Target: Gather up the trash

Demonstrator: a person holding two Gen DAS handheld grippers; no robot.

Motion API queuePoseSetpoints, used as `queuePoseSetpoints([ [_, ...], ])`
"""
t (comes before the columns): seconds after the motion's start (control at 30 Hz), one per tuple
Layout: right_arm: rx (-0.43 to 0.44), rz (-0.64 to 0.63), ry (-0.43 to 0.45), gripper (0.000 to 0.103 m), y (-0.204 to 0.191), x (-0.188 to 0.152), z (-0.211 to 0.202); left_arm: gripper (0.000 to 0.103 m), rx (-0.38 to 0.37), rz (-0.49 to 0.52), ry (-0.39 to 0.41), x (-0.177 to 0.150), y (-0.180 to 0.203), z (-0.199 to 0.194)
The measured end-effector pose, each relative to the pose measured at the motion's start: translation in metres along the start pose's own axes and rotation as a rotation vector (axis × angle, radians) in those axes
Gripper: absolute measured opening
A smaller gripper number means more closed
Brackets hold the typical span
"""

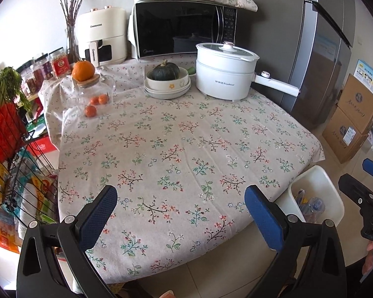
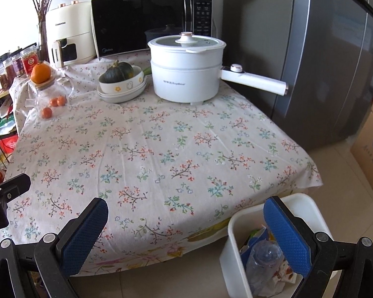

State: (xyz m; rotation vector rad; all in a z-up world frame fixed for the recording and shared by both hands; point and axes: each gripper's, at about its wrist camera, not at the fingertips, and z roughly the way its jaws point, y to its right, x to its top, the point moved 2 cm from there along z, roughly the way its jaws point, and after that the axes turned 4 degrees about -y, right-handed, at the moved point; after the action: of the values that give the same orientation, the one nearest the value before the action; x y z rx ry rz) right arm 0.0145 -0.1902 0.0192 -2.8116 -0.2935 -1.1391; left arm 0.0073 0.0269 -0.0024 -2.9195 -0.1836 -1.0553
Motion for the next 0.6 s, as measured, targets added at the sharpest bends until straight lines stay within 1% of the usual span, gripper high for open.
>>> queuePoseSetpoints([
  [0.6,-0.012,-0.006,0.002,0.103,-0.0011,0.0009,0.0003,0.103,0.003,0.003,0.008,0.0011,0.0023,-0.0029],
])
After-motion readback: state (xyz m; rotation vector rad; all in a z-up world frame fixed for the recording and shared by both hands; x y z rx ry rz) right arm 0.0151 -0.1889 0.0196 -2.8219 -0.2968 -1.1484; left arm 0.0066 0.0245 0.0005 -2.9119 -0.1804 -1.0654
